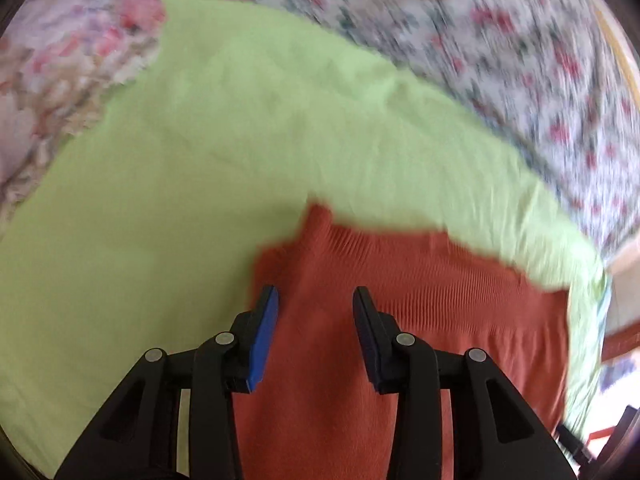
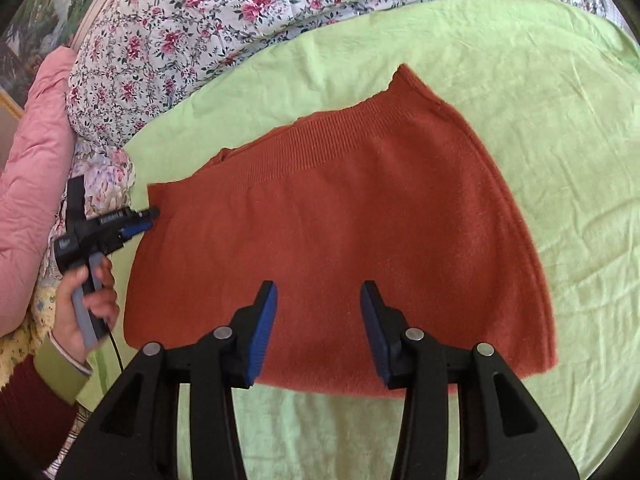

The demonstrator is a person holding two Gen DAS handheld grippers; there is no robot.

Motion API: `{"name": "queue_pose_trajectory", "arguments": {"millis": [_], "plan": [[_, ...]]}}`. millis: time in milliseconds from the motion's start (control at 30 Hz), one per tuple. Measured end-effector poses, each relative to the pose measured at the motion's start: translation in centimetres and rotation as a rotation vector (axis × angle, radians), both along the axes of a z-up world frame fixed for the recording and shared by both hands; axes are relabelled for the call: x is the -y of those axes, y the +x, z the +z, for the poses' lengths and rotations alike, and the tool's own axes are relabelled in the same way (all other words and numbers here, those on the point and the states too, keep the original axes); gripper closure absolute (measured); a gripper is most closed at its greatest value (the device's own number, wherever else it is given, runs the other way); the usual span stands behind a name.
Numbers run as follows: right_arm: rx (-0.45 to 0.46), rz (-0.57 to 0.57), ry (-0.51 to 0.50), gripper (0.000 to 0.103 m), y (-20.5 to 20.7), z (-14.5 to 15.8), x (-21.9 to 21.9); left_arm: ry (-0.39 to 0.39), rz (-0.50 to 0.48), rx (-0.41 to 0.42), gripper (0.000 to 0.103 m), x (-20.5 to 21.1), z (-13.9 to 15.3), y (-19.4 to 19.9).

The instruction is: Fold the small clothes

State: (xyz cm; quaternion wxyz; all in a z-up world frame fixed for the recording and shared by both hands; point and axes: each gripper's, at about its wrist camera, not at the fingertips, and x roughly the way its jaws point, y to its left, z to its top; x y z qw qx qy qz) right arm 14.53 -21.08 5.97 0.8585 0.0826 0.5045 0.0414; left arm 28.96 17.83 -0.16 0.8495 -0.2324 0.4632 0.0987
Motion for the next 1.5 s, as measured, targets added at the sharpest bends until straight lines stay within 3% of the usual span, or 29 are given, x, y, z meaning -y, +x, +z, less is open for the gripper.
{"name": "queue_pose_trajectory", "arguments": {"millis": [67, 233, 500, 667, 800, 867, 1000, 1100, 1300, 1500], "plan": [[0.016, -0.014, -0.002, 0.058, -0.8, 0.7, 0.5, -0.006, 0.037, 0.022, 0.054, -1.1, 1.0, -1.2], [0.01, -0.051, 0.015, 0.057, -2.0, 0.8, 0.9, -0.03, 0.049, 0.009, 0.054, -1.7, 1.5, -6.4], [-0.02, -0.022, 0.009, 0.057, -4.2, 0.2, -1.6, -0.175, 0.038, -0.072, 0.053, 0.7, -1.7, -17.2], [-0.004, 0.002, 0.009, 0.051, -5.9, 0.6, -2.5, -0.284, 0.037, -0.113, 0.052, 2.9, -3.8, -20.8], [-0.03, 0.025, 0.023, 0.05, -5.6, -0.1, -2.3, -0.315, 0.069, -0.113, 0.05, 4.1, -4.2, -21.7], [-0.048, 0.036, 0.023, 0.05, -5.1, -0.2, -2.2, -0.322, 0.087, -0.104, 0.044, 4.5, -4.2, -21.6], [-0.021, 0.08, 0.011, 0.05, -4.5, 0.7, -2.2, -0.349, 0.109, -0.097, 0.042, 4.9, -4.6, -20.2], [-0.045, 0.082, 0.019, 0.05, -3.9, 0.5, -1.8, -0.392, 0.148, -0.081, 0.033, 4.7, -5.1, -19.8], [-0.062, 0.087, 0.011, 0.05, -3.3, 0.4, -0.9, -0.453, 0.208, -0.103, 0.032, 4.0, -7.1, -19.5], [-0.078, 0.087, 0.016, 0.05, -2.6, 0.1, -0.5, -0.455, 0.264, -0.053, 0.033, 3.4, -7.6, -19.6]]}}
